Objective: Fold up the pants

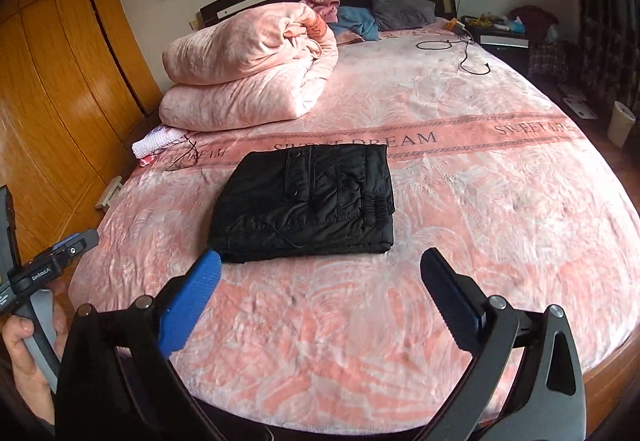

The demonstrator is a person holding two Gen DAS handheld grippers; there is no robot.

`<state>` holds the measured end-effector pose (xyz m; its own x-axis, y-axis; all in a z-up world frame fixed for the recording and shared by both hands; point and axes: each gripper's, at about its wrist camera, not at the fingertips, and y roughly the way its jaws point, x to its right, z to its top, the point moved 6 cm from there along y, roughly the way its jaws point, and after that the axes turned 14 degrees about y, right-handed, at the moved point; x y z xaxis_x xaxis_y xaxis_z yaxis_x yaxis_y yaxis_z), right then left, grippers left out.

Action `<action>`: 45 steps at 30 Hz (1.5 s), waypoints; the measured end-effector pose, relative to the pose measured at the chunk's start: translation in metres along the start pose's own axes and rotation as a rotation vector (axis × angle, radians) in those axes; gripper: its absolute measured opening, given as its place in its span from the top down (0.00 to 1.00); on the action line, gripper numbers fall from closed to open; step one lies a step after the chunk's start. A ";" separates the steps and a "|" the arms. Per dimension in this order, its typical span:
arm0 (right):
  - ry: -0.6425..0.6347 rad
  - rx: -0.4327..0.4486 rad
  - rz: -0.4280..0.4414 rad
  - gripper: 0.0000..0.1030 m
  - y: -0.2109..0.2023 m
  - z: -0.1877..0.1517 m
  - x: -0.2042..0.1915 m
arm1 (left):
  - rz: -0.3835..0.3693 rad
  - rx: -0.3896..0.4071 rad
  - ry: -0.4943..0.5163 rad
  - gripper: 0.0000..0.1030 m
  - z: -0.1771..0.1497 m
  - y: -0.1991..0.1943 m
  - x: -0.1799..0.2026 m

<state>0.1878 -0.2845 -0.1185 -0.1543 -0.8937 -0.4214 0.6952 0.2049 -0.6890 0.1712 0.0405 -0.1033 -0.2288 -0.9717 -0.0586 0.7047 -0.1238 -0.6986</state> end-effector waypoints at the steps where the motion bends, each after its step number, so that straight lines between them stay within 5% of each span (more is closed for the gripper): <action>1: -0.003 0.009 -0.002 0.03 -0.012 -0.004 -0.003 | 0.007 0.010 -0.001 0.04 -0.002 -0.013 0.001; 6: -0.055 0.042 0.000 0.03 -0.069 -0.021 -0.023 | 0.140 0.005 0.038 0.04 -0.016 -0.068 0.004; 18: -0.139 0.120 -0.054 0.03 -0.149 -0.045 -0.065 | 0.059 0.032 0.005 0.04 -0.032 -0.141 0.043; 45: -0.152 0.111 -0.051 0.03 -0.138 -0.047 -0.075 | 0.090 0.038 -0.018 0.04 -0.036 -0.156 0.041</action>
<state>0.0706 -0.2270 -0.0200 -0.0890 -0.9535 -0.2879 0.7639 0.1202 -0.6340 0.0277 0.0269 -0.0227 -0.1515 -0.9827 -0.1066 0.7466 -0.0431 -0.6639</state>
